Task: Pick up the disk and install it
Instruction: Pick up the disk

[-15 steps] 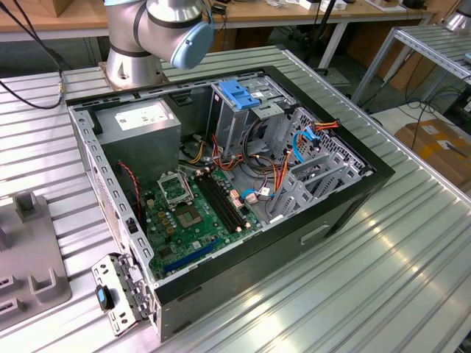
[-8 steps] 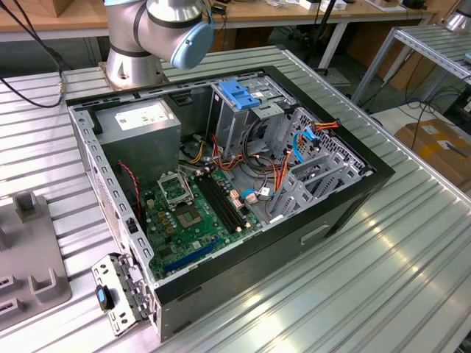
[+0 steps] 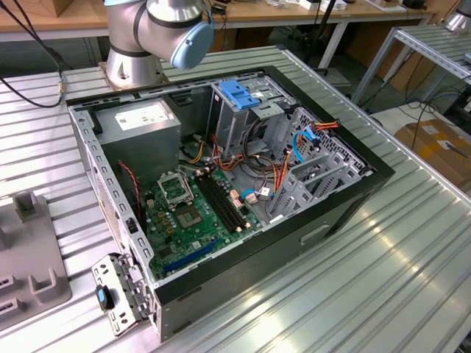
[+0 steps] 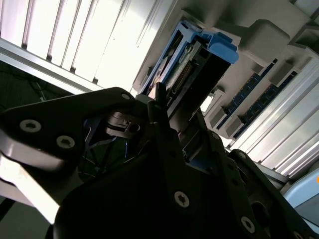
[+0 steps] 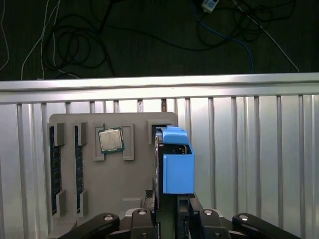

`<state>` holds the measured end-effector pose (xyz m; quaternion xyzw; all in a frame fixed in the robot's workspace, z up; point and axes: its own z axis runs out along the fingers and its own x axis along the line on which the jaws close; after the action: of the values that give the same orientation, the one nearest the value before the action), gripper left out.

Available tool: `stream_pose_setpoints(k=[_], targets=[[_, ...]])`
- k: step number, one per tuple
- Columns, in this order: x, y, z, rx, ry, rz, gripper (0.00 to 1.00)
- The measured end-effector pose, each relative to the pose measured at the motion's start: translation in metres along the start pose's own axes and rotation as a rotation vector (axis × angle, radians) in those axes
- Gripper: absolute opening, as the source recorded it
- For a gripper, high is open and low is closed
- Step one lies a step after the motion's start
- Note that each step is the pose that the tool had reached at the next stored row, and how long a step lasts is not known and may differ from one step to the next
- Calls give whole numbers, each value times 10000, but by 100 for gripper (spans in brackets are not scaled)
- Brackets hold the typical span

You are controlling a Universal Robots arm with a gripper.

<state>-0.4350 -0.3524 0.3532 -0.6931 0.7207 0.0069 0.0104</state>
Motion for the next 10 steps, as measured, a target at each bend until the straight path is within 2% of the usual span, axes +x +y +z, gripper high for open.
stream_pose_setpoints(k=[5,9,10], targets=[[0,0,-5,-2,1,0,35],[-2,0,-73,-1,1,0,35],[-3,0,-110,1,0,0,35]])
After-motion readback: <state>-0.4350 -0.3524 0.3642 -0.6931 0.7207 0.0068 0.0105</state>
